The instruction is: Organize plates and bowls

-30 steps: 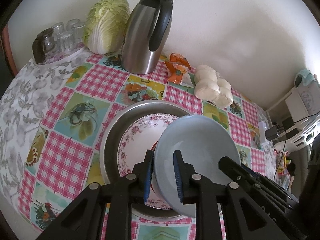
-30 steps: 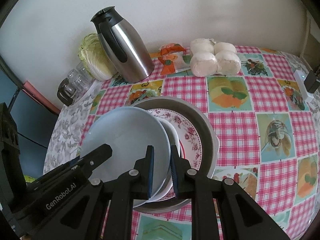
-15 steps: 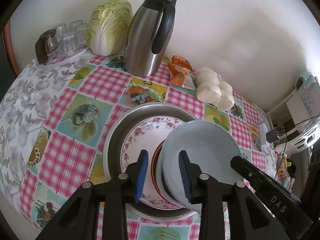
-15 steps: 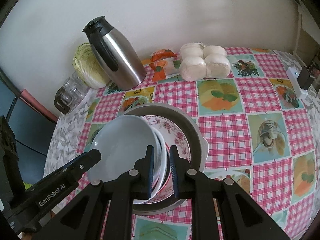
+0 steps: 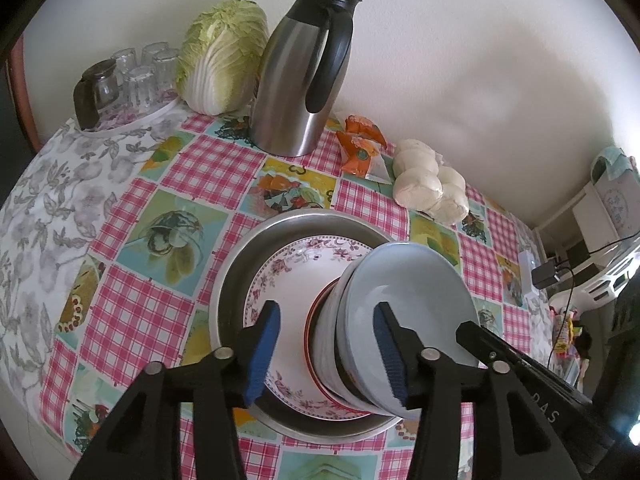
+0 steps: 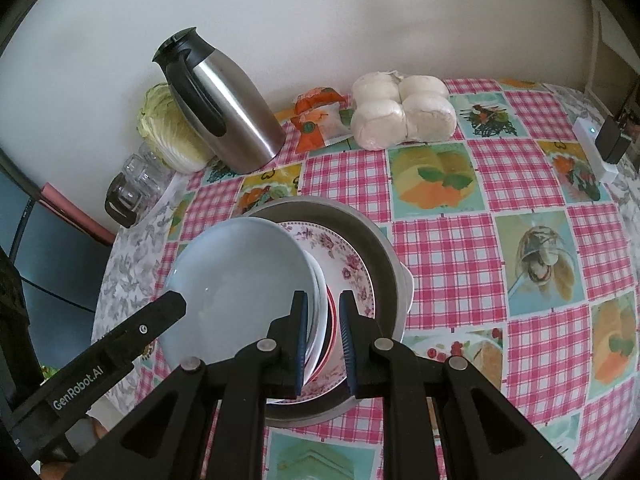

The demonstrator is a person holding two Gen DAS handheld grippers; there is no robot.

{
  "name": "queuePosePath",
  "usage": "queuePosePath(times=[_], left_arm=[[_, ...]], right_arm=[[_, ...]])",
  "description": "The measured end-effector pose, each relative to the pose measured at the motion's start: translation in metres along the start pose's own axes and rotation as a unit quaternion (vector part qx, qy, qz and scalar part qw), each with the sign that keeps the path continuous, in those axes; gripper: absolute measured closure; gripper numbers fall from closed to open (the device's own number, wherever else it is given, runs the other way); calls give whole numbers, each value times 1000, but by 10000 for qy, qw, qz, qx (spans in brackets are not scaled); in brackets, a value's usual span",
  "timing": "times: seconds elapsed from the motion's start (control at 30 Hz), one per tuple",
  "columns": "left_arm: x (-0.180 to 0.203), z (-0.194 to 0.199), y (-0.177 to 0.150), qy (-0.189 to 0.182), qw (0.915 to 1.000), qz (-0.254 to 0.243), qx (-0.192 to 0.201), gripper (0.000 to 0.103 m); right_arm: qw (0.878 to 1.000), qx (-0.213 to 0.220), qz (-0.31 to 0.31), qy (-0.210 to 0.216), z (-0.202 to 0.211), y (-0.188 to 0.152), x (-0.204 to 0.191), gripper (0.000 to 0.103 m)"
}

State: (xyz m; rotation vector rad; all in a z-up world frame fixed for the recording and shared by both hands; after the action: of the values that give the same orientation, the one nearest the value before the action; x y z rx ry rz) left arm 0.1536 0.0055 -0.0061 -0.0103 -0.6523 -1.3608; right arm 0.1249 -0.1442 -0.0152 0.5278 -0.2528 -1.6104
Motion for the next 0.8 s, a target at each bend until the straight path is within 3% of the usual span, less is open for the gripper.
queuePosePath(times=[0.07,0.2,0.3,0.47,0.53,0.8], left_arm=[[0,1,0,-11,10000,9,6,40],[-2,1,1,21,10000,43,-5,34],[-4,2,2,47,10000,82,0,29],[-8,4,5,162,9998,124,68,19],[-10,5,6,207,9997,127,99,18],[-20,7,11,334,9987,249,280,0]], right_arm=[[10000,24,52,-73,3,1,0,83],[9997,47,110,-192,7,3,0,55],[9996,28,164,-231,7,3,-1,53],[9990,20,299,-320,6,4,-3,40],[9987,28,364,-368,6,5,-4,31],[9966,43,610,-550,5,3,-7,30]])
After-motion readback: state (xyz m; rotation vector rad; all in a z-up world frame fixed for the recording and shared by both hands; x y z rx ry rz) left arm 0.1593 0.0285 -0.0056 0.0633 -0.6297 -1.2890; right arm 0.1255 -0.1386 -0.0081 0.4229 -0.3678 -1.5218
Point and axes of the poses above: each gripper's, at about its wrist camera, not at the fingertips, and z roughly against the way its jaws point, x to its right, y to its top, the point moved 5 cm from there along -z, roughly the way its jaws point, and after that the axes turned 11 degrees about z, right-handed, at the moved point
